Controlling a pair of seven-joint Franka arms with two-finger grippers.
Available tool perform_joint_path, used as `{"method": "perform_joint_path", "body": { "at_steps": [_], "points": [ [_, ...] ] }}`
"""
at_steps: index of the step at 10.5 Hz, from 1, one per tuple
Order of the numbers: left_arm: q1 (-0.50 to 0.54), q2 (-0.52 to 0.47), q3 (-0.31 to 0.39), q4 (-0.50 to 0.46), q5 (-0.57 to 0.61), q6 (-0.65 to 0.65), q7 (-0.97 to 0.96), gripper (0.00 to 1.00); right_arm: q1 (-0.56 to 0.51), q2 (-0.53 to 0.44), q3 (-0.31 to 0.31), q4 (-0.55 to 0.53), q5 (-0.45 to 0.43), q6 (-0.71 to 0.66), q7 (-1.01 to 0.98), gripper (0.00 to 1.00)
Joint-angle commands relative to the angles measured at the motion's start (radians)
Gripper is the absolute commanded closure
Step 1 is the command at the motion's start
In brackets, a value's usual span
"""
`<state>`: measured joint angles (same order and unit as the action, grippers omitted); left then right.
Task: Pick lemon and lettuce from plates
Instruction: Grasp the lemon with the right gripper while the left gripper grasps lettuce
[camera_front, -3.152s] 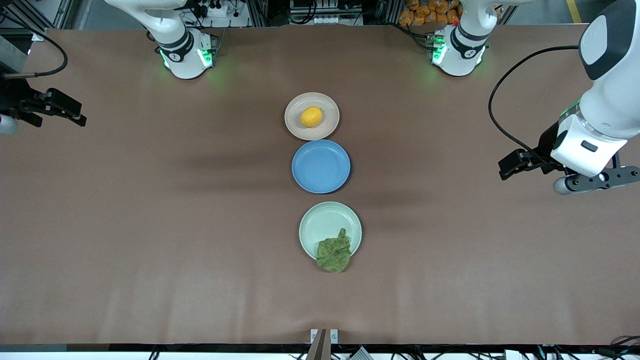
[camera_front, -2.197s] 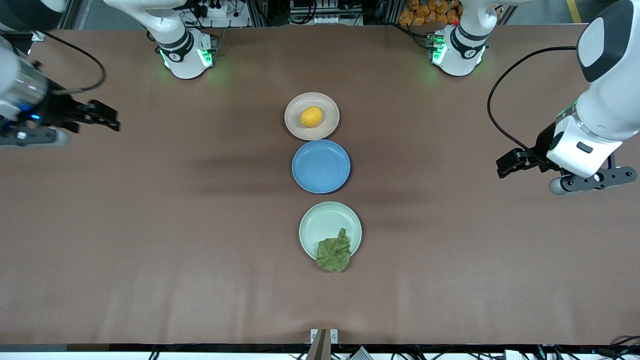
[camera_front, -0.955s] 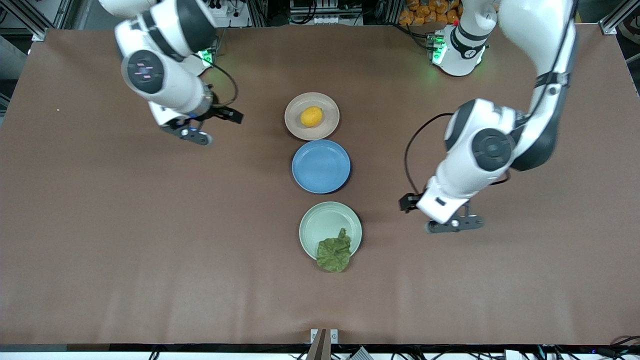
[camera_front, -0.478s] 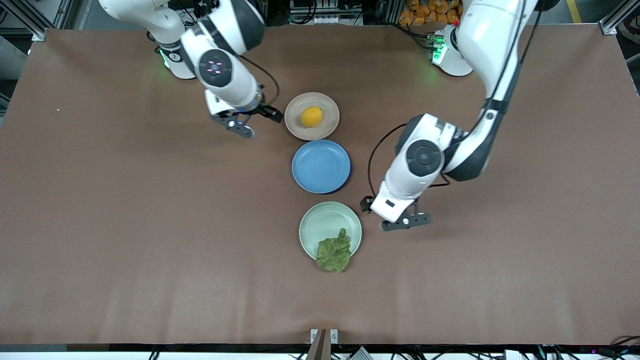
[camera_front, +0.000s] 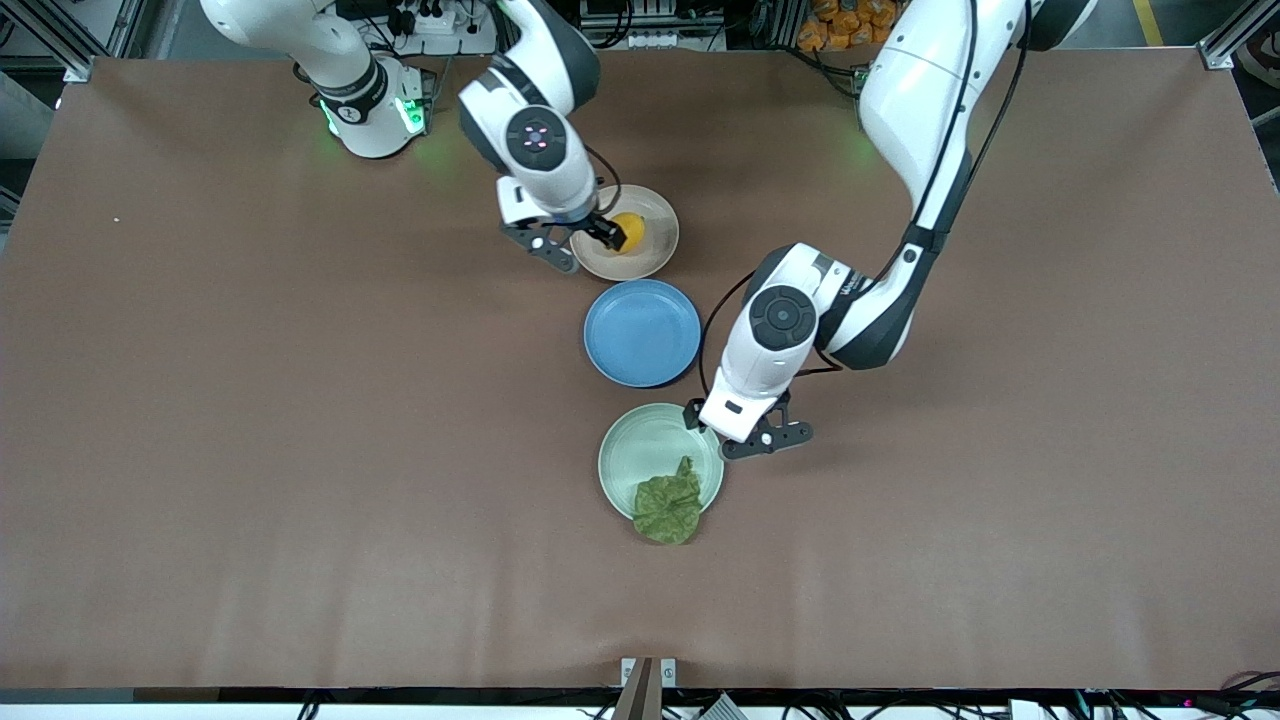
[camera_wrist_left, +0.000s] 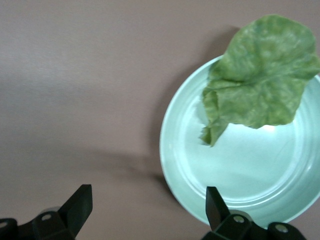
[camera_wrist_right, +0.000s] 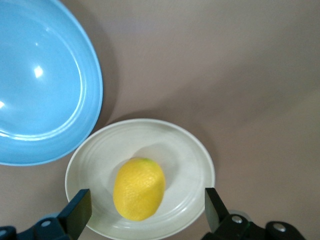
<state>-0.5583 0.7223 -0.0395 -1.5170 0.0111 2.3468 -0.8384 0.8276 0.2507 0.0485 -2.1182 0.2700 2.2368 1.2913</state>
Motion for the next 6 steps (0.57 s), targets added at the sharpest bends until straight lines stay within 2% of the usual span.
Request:
{"method": "perform_joint_path", "body": {
  "at_steps": [1, 5, 6],
  "points": [
    [-0.029, 0.084, 0.018, 0.115, 0.023, 0.031, -0.102, 0.00, 0.059, 0.071, -0.007, 0.007, 0.015, 0.093, 0.046, 0.00],
    [-0.029, 0.155, 0.033, 0.179, 0.020, 0.104, -0.132, 0.00, 0.125, 0.143, -0.010, 0.009, 0.012, 0.153, 0.077, 0.00],
    [-0.029, 0.170, 0.033, 0.208, 0.018, 0.136, -0.174, 0.00, 0.151, 0.153, -0.013, 0.009, 0.002, 0.173, 0.101, 0.12]
  ]
}}
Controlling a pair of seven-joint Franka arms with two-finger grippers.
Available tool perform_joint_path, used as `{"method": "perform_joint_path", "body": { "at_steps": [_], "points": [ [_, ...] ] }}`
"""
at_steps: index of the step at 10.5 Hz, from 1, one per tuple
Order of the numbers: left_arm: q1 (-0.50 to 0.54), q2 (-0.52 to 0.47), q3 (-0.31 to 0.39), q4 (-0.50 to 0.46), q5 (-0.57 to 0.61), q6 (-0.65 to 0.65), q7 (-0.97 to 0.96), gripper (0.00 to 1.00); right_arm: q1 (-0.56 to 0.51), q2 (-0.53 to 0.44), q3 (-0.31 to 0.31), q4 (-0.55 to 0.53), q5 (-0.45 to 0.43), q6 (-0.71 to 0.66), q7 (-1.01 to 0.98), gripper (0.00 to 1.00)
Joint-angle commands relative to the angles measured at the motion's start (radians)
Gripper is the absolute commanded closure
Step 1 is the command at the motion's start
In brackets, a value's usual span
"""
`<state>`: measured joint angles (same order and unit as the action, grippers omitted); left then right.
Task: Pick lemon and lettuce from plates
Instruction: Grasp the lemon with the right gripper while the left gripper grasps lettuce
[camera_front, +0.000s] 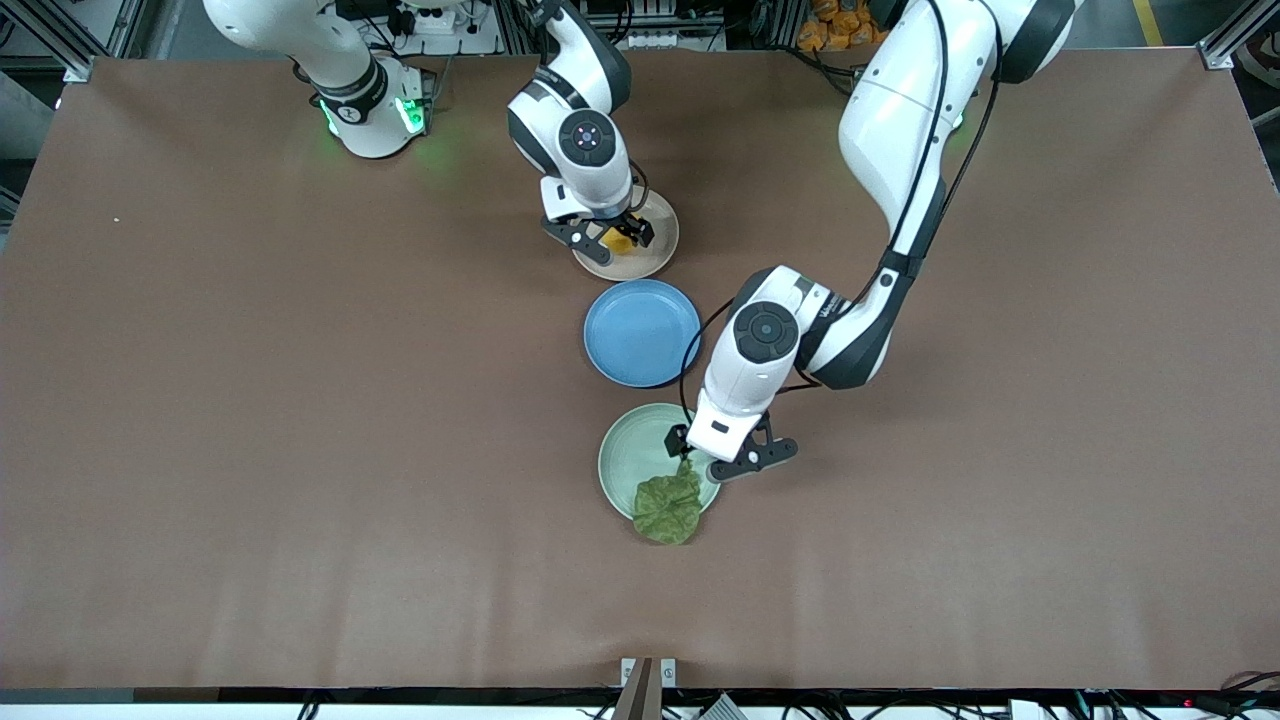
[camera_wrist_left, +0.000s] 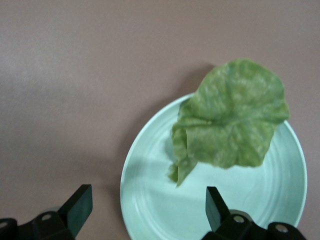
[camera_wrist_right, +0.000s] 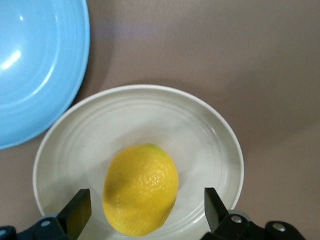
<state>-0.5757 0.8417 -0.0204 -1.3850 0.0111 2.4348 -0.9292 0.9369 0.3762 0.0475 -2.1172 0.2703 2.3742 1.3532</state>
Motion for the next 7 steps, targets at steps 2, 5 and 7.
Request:
{"method": "perform_joint_path", "body": {
  "at_steps": [2, 5, 7],
  "points": [
    [-0.015, 0.066, 0.011, 0.101, 0.018, 0.076, -0.121, 0.00, 0.063, 0.046, -0.017, 0.010, -0.047, 0.051, 0.090, 0.86],
    [-0.026, 0.097, 0.004, 0.107, 0.015, 0.159, -0.175, 0.00, 0.053, 0.021, -0.023, 0.011, -0.059, 0.021, 0.092, 0.91],
    [-0.032, 0.132, 0.004, 0.107, 0.015, 0.226, -0.195, 0.00, 0.051, -0.041, -0.072, 0.022, -0.069, -0.118, 0.072, 0.91]
  ]
}}
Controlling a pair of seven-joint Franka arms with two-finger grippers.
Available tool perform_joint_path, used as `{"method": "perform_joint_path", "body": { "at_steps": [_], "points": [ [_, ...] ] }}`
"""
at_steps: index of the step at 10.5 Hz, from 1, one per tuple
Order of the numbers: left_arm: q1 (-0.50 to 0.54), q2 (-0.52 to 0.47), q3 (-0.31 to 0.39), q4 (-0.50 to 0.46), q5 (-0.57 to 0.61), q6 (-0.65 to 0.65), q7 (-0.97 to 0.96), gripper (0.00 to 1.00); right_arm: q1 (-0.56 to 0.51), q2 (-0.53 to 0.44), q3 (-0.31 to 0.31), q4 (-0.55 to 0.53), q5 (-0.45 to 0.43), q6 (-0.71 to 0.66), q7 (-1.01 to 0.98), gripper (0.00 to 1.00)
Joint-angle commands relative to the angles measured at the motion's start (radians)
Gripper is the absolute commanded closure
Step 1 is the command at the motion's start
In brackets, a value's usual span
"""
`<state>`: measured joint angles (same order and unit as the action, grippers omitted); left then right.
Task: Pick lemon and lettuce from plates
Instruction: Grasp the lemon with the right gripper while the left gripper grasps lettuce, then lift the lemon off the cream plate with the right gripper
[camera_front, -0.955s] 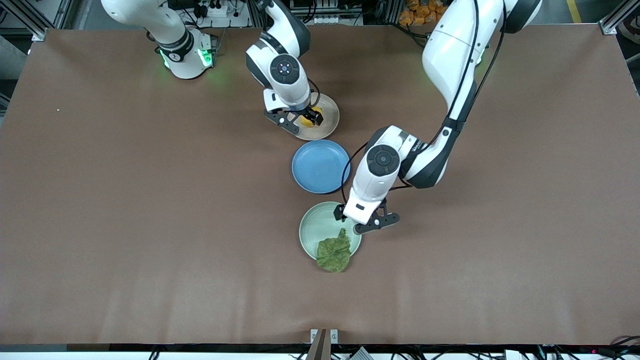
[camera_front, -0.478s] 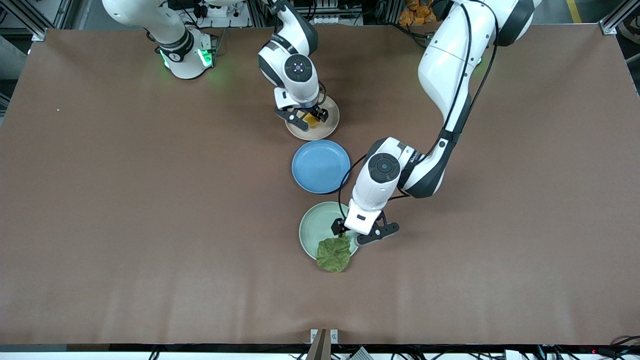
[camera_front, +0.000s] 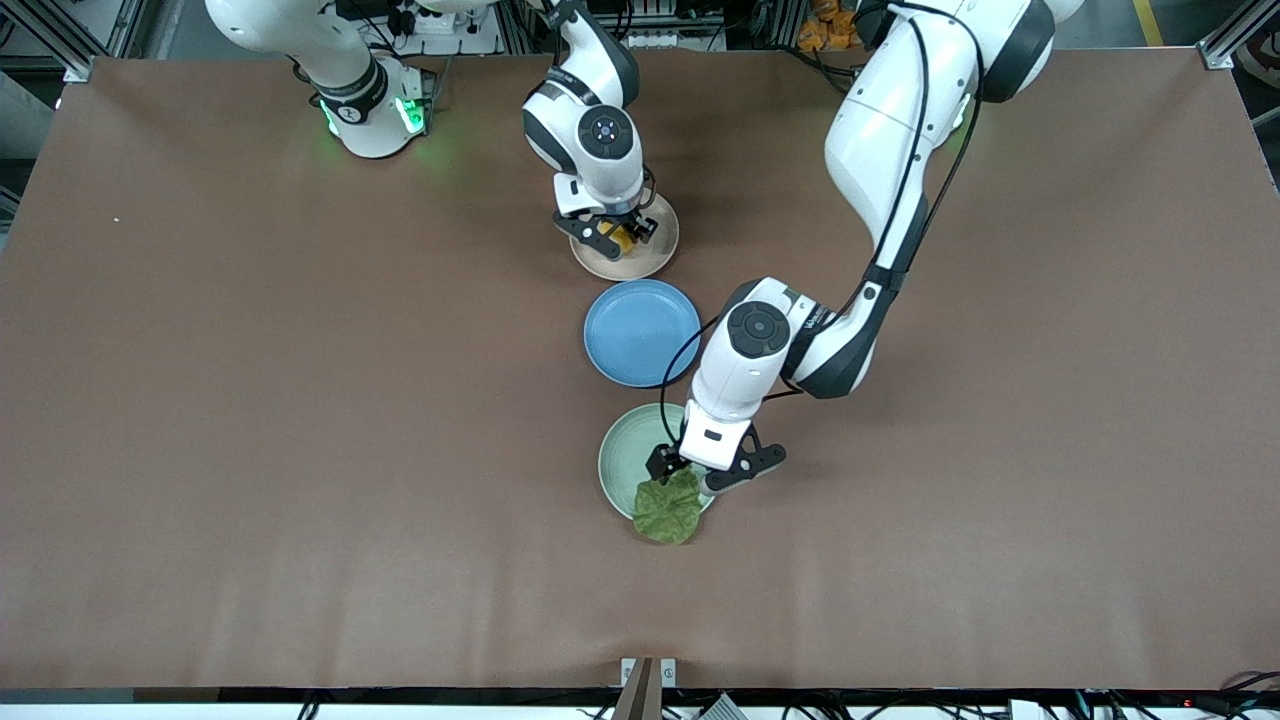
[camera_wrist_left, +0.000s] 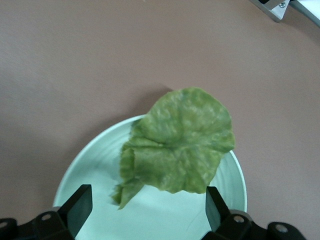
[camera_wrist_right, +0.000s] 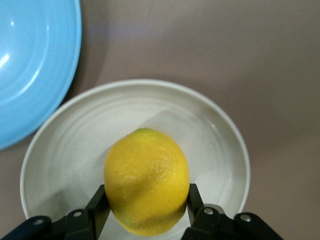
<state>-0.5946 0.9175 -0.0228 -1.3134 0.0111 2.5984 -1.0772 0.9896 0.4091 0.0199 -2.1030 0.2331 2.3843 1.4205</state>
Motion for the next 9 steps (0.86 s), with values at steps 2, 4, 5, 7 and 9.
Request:
{"method": "perform_joint_path", "body": {
  "at_steps": [2, 4, 5, 7, 9],
  "points": [
    [-0.020, 0.070, 0.007, 0.036, 0.017, 0.071, -0.046, 0.00, -0.008, -0.139, -0.096, 0.008, -0.051, -0.238, -0.044, 0.91],
    [-0.021, 0.078, 0.010, 0.036, 0.017, 0.078, -0.043, 0.00, -0.034, -0.199, -0.162, 0.008, -0.061, -0.363, -0.168, 0.91],
    [-0.019, 0.080, 0.012, 0.036, 0.017, 0.078, -0.040, 0.00, -0.052, -0.225, -0.213, 0.023, -0.070, -0.429, -0.242, 0.91],
    [-0.017, 0.089, 0.014, 0.036, 0.017, 0.100, -0.035, 0.00, -0.078, -0.228, -0.312, 0.089, -0.087, -0.572, -0.395, 0.90],
    [-0.014, 0.093, 0.015, 0.036, 0.017, 0.104, -0.030, 0.00, -0.081, -0.228, -0.421, 0.103, -0.118, -0.612, -0.547, 0.90]
  ]
}}
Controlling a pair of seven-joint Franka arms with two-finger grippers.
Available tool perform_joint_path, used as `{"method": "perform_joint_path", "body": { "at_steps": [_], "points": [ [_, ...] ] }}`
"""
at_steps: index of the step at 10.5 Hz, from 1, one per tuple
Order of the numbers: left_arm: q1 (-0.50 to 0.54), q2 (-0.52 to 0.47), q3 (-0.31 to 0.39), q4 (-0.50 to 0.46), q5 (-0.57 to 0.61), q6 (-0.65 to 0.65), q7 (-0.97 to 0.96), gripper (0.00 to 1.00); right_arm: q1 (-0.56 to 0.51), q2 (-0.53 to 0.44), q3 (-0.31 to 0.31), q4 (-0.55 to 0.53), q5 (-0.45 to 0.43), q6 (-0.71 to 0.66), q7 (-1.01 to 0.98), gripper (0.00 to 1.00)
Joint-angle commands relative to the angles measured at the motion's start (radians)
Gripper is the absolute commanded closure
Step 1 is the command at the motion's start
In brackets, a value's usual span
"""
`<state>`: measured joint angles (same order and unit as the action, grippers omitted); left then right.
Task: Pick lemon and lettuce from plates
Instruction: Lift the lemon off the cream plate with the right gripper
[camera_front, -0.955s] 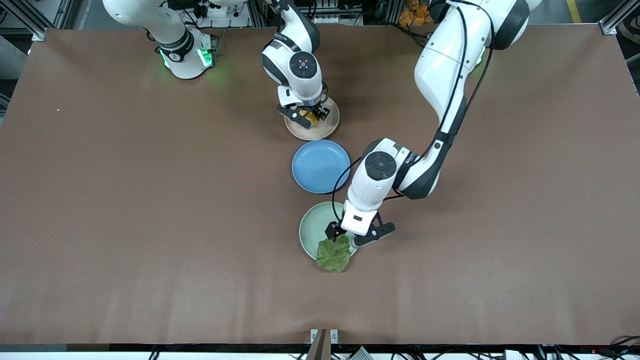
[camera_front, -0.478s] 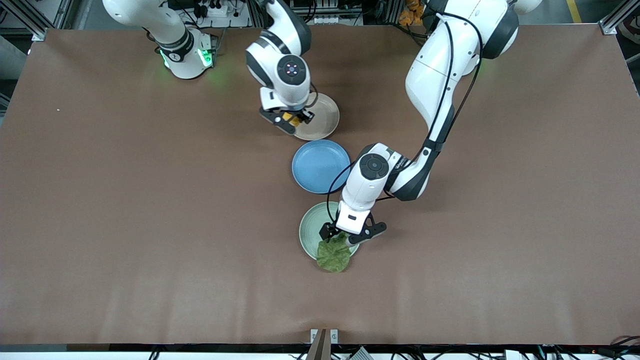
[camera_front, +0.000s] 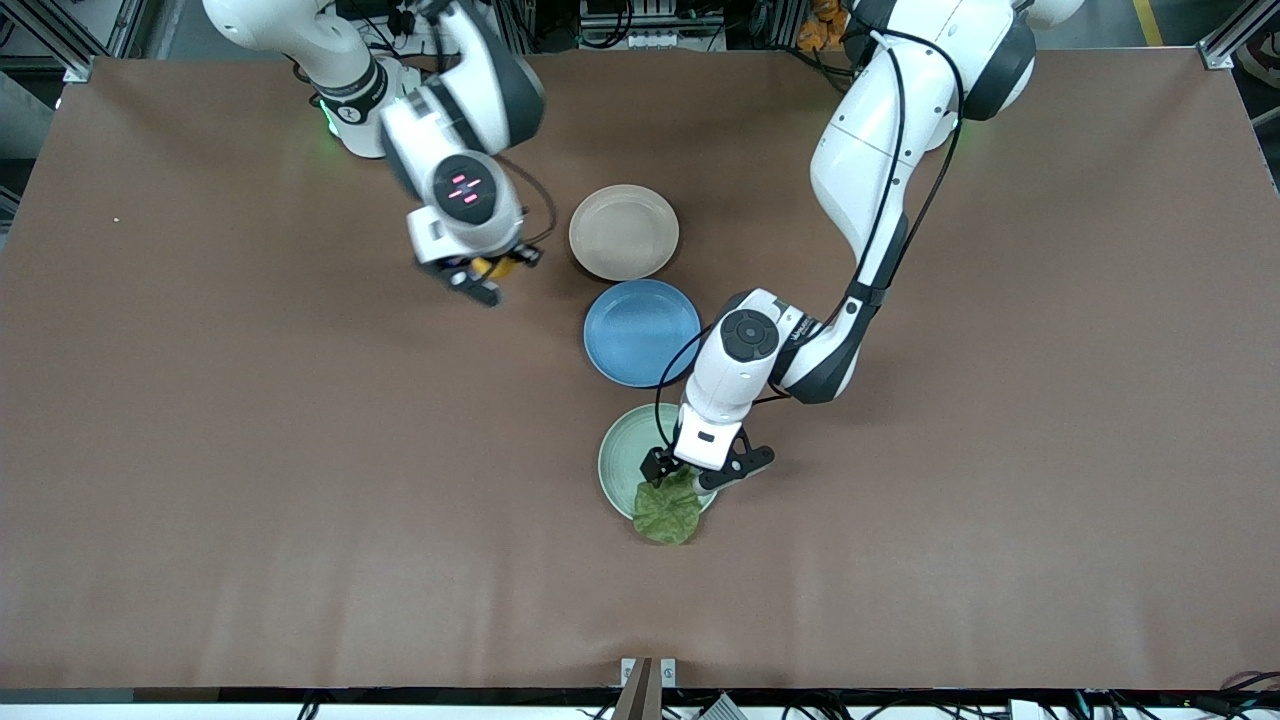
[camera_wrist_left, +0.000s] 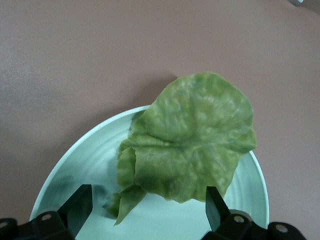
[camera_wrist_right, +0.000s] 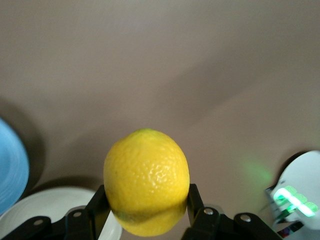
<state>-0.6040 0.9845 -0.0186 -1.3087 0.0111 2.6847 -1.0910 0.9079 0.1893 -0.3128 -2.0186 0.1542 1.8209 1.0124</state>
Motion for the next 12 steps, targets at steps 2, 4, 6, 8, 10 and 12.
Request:
{"method": "perform_joint_path", "body": {
  "at_steps": [2, 4, 6, 8, 10, 12],
  "points": [
    [-0.002, 0.039, 0.012, 0.031, 0.017, 0.049, -0.017, 0.00, -0.030, 0.002, -0.214, 0.020, -0.047, -0.060, -0.349, 0.90],
    [-0.002, 0.045, 0.025, 0.031, 0.017, 0.056, -0.018, 0.00, -0.177, 0.028, -0.238, 0.029, -0.051, -0.048, -0.586, 0.90],
    [0.000, 0.045, 0.023, 0.031, 0.015, 0.063, -0.027, 0.25, -0.285, 0.120, -0.238, 0.090, -0.050, -0.020, -0.777, 0.90],
    [0.001, 0.048, 0.025, 0.031, 0.015, 0.066, -0.032, 0.43, -0.371, 0.200, -0.238, 0.127, -0.050, 0.079, -0.935, 0.89],
    [0.001, 0.048, 0.023, 0.031, 0.009, 0.066, -0.046, 0.68, -0.466, 0.304, -0.233, 0.178, -0.036, 0.196, -1.105, 0.87],
    [0.001, 0.048, 0.025, 0.029, 0.009, 0.066, -0.073, 0.84, -0.498, 0.361, -0.227, 0.243, -0.033, 0.222, -1.152, 0.85]
  ]
}}
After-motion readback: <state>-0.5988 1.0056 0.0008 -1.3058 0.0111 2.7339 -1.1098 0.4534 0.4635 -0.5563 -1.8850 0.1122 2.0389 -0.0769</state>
